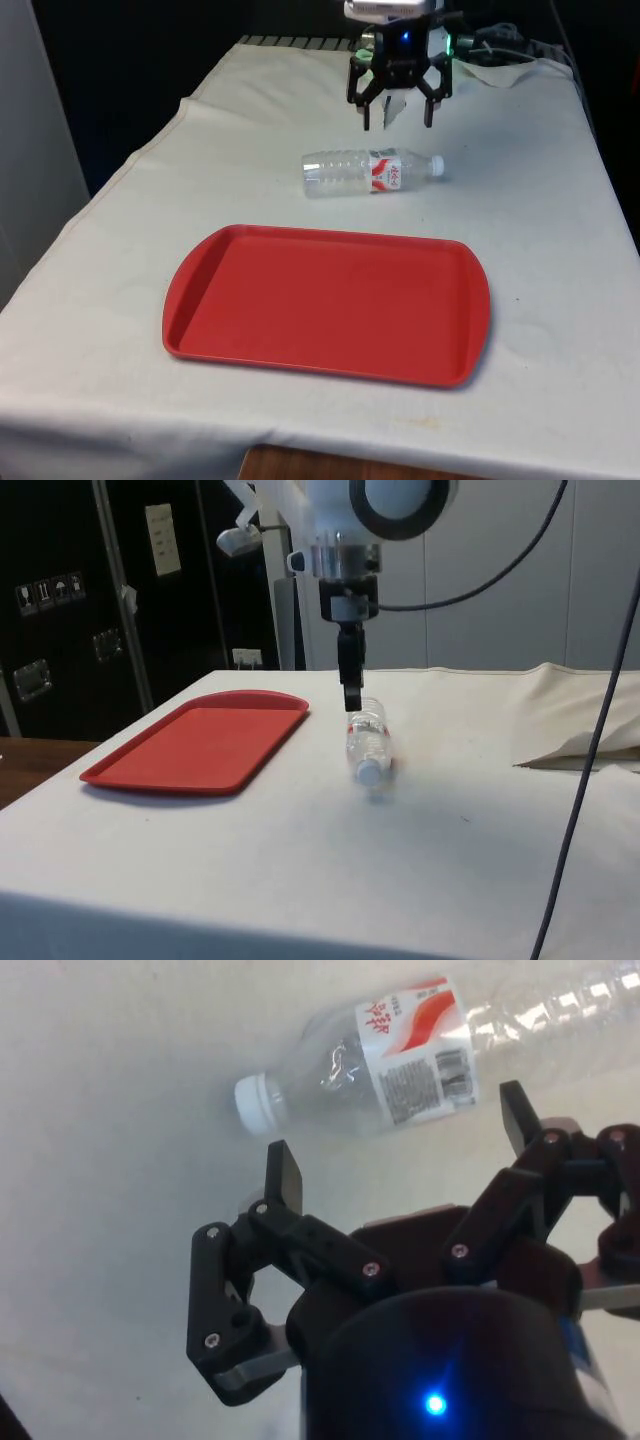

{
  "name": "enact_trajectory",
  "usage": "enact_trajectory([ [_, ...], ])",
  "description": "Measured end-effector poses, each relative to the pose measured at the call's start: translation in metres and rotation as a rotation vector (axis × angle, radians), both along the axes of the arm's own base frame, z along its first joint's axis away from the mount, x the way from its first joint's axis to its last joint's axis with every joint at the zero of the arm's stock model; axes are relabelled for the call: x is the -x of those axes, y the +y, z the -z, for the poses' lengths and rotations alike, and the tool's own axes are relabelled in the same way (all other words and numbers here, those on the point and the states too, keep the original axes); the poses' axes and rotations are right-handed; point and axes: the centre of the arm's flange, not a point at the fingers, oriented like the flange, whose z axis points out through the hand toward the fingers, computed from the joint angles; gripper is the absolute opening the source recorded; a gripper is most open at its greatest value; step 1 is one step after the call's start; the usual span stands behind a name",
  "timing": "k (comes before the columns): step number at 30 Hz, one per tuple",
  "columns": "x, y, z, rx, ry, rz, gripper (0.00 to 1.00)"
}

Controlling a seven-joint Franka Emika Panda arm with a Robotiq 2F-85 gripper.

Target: Place the bottle upright on the tray.

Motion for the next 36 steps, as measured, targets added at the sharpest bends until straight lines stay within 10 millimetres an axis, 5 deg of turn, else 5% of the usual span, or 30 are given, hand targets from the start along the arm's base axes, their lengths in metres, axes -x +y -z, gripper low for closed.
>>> enact_trajectory([
  [10, 0.006, -0.002, 0.025, 0.01, -0.005, -0.013, 1.0],
  [36, 0.005, 0.003, 0.026, 0.013, -0.002, -0.086, 1.0],
])
